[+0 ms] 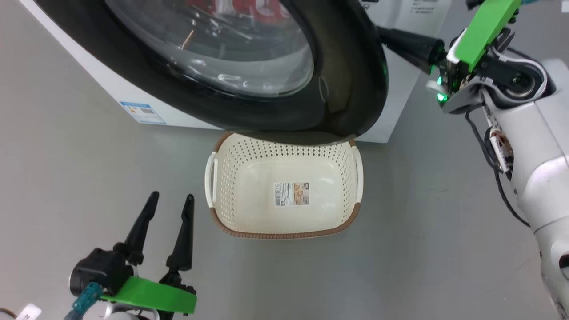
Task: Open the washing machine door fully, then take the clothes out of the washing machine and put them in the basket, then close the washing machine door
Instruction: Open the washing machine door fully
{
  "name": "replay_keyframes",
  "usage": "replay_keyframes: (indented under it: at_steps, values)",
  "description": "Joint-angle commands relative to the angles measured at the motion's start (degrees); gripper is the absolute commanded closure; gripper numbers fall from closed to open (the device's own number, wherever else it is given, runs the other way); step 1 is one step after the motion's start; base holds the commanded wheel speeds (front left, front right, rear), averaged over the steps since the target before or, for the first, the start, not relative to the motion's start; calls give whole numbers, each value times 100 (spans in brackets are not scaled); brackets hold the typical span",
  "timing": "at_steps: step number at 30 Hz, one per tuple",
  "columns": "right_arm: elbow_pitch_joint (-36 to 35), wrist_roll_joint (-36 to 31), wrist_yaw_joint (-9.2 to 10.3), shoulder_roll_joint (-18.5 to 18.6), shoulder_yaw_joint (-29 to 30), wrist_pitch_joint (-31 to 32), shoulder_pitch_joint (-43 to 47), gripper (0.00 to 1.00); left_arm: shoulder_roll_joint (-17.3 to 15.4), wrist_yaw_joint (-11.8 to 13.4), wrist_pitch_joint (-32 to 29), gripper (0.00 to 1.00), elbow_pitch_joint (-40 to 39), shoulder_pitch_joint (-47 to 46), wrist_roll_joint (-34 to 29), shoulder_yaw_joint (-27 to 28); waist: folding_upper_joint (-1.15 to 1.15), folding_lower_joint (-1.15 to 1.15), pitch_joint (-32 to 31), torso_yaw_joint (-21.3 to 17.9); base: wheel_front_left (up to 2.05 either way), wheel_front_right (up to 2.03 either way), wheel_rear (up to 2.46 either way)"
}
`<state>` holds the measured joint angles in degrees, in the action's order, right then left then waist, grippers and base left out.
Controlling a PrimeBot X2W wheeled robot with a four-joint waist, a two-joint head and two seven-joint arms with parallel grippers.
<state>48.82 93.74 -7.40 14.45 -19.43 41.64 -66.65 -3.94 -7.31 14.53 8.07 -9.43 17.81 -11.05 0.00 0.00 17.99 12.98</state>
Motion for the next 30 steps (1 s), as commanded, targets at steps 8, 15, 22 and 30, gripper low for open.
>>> replay_keyframes:
  at_steps: [8, 15, 22, 30]
  values:
    - [-601, 97, -9, -202, -78, 249, 693, 100, -92, -18, 47, 0, -126, 303, -90, 280, 0, 0, -419, -83, 0, 0, 0]
    - [-968, 48, -9, -310, -199, 392, 1182, 100, -94, -18, 47, 0, -130, 466, -139, 333, 0, 0, -608, -108, 0, 0, 0]
    - [-1330, 33, -9, -452, -275, 449, 1573, 100, -78, -18, 47, 0, -111, 600, -175, 343, 0, 0, -791, -81, 0, 0, 0]
    - [-1829, -89, -9, -558, -418, 505, 2061, 100, -48, -18, 47, 0, -102, 755, -238, 332, 0, 0, -1015, 77, 0, 0, 0]
